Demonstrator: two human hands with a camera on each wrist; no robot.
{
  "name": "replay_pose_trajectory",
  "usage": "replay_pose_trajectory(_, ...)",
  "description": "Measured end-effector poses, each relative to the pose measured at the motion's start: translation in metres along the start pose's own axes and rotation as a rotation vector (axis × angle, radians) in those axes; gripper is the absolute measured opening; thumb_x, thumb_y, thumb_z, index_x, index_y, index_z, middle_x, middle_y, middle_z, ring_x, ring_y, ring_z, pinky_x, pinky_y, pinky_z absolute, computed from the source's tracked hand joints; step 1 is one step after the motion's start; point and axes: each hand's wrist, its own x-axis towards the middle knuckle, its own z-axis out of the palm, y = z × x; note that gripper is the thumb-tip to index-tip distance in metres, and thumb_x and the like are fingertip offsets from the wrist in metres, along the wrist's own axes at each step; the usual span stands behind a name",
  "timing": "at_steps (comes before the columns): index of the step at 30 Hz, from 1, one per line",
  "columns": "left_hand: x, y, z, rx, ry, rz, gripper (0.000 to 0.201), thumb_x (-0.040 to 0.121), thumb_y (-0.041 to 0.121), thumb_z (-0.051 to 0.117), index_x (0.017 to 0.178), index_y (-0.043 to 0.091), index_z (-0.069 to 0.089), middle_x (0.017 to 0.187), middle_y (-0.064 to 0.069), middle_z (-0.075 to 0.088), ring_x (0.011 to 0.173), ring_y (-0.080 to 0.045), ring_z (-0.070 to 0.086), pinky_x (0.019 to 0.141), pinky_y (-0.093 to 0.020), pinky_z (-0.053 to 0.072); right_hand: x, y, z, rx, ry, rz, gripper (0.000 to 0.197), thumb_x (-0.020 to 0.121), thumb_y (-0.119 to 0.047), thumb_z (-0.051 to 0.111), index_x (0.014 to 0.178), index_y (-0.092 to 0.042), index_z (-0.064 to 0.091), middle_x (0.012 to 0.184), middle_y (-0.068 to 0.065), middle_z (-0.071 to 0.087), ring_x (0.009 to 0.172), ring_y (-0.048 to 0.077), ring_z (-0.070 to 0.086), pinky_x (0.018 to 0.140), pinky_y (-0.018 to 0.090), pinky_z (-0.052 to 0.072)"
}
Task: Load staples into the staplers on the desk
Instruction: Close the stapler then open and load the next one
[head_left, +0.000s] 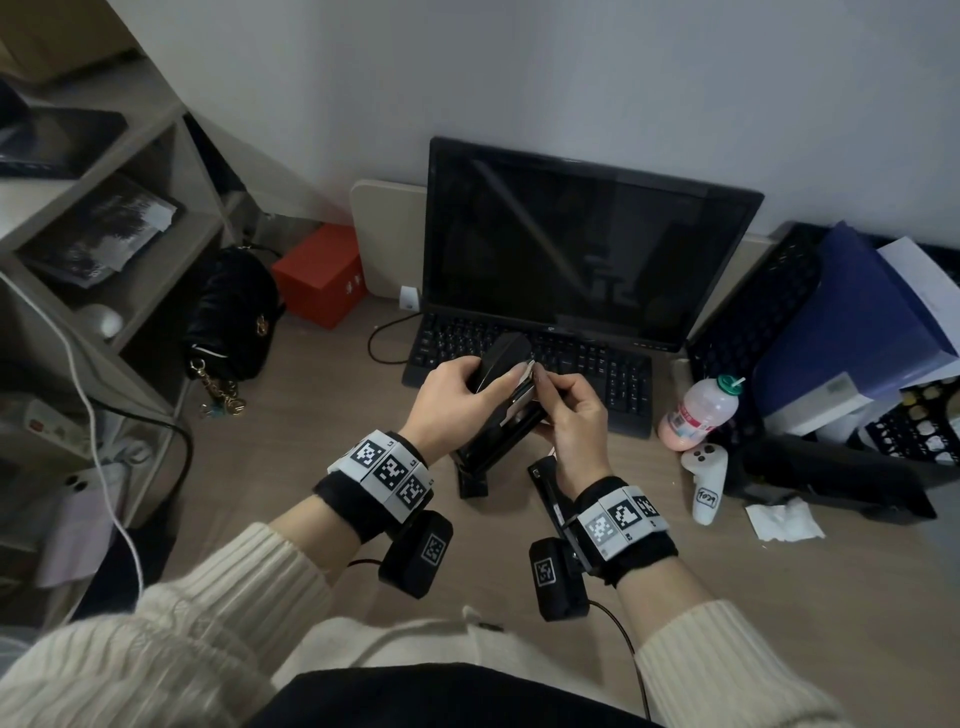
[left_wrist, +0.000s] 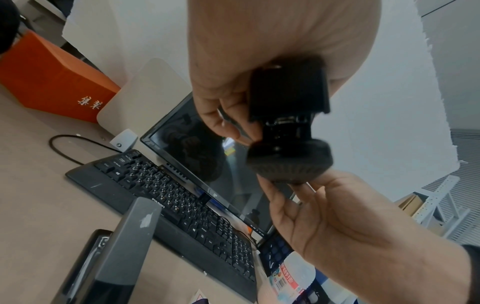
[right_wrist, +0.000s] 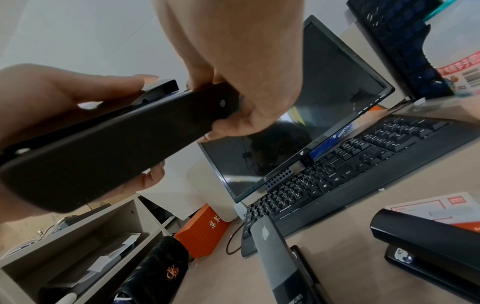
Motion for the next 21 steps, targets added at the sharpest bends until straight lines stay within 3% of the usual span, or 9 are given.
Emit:
replay_pose_trajectory(2,-0.0003,0.0008,-0.0001,0.002,-0.001,-0.004,0.055,0.081,0.065,0.061,0.082,0.011,0.068,0.078,-0.011,0.072,0.074,-0.03,0.069,0.07,-0.05,0.056,0.0004,-0.0006,-0.0001,-0.002,0.0,0.0,0.019,0.09,-0.026,0.064,0.083,-0.009,0.064,0.087,0.016,0.065,0.083,0.029,0.063,0.075,0.04,0.057)
replay_pose_trajectory(6,-0.0011,0.0046,0.0005,0.005,0.011,-0.012,0.05,0.082,0.064,0.061,0.081,0.014,0.068,0.076,-0.007,0.072,0.072,-0.026,0.07,0.069,-0.048,0.058,0.0001,-0.002,0.0005,0.013,-0.007,-0.003,0.022,0.089,-0.03,0.065,0.08,-0.01,0.063,0.088,0.021,0.064,0.083,0.033,0.062,0.083,0.053,0.053)
replay_pose_trajectory(10,-0.0009,0.0072,0.0008,-0.006,0.008,-0.028,0.052,0.08,0.065,0.061,0.081,0.014,0.068,0.075,-0.006,0.072,0.072,-0.025,0.07,0.07,-0.047,0.058,0.0017,-0.0032,0.0005,0.005,-0.003,-0.009,0.025,0.089,-0.032,0.066,0.078,-0.01,0.063,0.086,0.024,0.061,0.081,0.034,0.059,0.081,0.058,0.05)
replay_pose_trajectory(21,-0.0022,0.0094,-0.001,-0.074,-0.027,-0.066,0.053,0.078,0.064,0.064,0.087,0.012,0.069,0.081,-0.012,0.073,0.076,-0.031,0.071,0.072,-0.053,0.058,0.0012,-0.0052,-0.002,-0.062,-0.001,-0.031,0.024,0.09,-0.029,0.064,0.07,-0.016,0.061,0.07,0.004,0.061,0.075,0.027,0.055,0.071,0.044,0.044)
